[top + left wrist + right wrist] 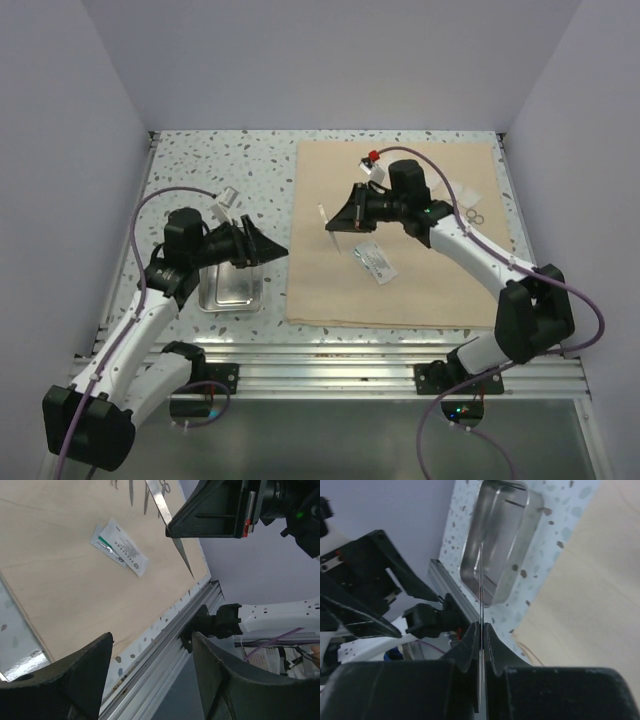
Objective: Prepare the surgical pack
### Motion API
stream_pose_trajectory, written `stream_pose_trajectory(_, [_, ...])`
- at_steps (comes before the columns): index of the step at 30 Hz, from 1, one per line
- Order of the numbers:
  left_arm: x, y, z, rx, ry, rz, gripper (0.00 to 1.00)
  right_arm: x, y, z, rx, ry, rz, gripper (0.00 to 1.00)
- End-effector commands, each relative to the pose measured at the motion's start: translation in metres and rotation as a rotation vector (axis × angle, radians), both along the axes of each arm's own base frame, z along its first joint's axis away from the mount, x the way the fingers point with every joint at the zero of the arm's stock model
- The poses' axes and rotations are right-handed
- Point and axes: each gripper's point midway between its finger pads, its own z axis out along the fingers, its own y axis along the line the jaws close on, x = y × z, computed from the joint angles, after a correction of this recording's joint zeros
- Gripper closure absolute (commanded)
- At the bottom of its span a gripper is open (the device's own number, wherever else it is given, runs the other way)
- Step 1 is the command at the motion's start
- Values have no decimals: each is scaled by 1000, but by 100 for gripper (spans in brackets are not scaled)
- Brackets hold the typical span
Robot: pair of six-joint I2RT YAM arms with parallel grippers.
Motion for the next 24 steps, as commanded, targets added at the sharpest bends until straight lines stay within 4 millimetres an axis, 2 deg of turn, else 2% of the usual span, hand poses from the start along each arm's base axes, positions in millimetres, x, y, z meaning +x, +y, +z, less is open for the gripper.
stream_pose_trajectory(1, [-4, -20, 24, -154, -34, -46, 32, -17, 14, 46, 220, -59, 6, 100])
stream_pose_trajectory(2, [-3, -24, 30, -182, -62, -56, 32, -13, 17, 53, 242, -101, -28, 100])
stream_pose_trajectory(3, [-4, -26, 26, -213, -21, -52, 32, -21, 23, 48, 243, -92, -29, 100])
stream_pose_trajectory(4, [-4, -27, 28, -234, -17, -55, 32, -24, 25, 52, 257, -92, -43, 100])
stream_pose_trajectory(5, [-3, -30, 32, -257, -37, -66, 32, -17, 27, 56, 270, -121, -86, 100])
stream_pose_trajectory(6, [-4, -32, 30, -273, -9, -63, 32, -22, 30, 51, 276, -107, -95, 100])
stream_pose_trajectory(13, [1, -46, 33, -347, 33, -98, 32, -17, 45, 64, 346, -100, -166, 100])
stream_pose_trajectory(17, [6, -54, 31, -374, 65, -103, 35, -13, 47, 65, 352, -92, -182, 100])
stream_pose_trajectory(24, [11, -67, 33, -381, 71, -130, 45, -18, 57, 64, 383, -62, -158, 100])
